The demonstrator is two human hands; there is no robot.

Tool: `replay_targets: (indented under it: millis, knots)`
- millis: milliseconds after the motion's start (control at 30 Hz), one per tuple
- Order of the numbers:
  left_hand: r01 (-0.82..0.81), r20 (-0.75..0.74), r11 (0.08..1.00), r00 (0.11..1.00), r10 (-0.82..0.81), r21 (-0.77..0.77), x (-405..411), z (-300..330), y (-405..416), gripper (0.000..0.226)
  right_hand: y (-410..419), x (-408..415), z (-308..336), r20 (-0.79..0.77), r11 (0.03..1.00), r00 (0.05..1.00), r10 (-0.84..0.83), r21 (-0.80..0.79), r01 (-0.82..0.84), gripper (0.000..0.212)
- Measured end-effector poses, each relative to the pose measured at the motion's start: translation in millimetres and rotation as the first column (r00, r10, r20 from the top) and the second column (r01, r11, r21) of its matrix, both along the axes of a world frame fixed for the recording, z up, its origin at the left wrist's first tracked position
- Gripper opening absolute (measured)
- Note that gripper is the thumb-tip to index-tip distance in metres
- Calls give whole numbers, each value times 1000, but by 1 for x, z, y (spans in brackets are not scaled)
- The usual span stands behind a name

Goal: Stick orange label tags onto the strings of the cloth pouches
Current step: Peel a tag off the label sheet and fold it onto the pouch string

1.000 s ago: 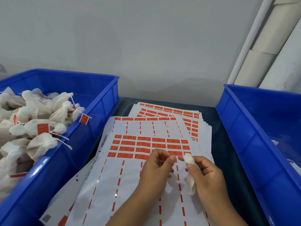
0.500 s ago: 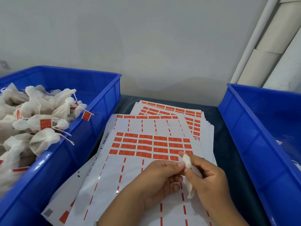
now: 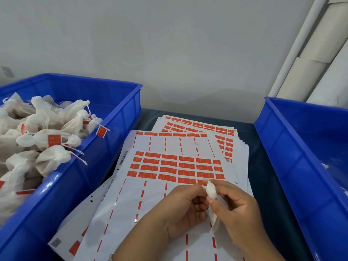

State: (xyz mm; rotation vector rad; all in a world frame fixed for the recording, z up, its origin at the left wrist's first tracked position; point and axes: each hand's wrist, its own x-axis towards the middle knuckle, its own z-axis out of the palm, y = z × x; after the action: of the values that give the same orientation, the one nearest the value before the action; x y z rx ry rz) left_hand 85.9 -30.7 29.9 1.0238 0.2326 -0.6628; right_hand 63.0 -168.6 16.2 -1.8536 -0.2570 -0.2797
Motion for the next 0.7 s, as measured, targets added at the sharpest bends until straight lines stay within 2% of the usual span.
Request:
replay_targets:
  millis: [100, 233, 333, 400, 533, 700]
  knots:
    - [23, 34, 999, 999, -24, 33, 0, -1, -1, 16, -2, 1, -2, 9, 999, 999, -49, -20, 49, 40]
    - [65, 59, 997, 996, -68, 52, -1, 1, 0, 15, -5, 2, -5, -7, 998, 998, -65, 8, 65, 35]
    - [80, 51, 997, 995, -81, 19, -1, 2, 0, 23, -3, 1, -2, -22, 998, 998, -66, 10, 66, 35]
    - [74, 66, 997, 995, -72, -16, -1, 2, 0, 25, -1, 0, 2, -23, 998, 998, -63, 21, 64, 26]
    - [28, 91, 999, 995, -31, 39, 0, 2, 1, 16, -2, 0, 6, -10, 994, 999, -41, 104, 42, 25]
    - [22, 77, 997, 997, -28, 69, 0, 3, 1, 12, -5, 0, 5, -26, 991, 999, -44, 123, 47, 26]
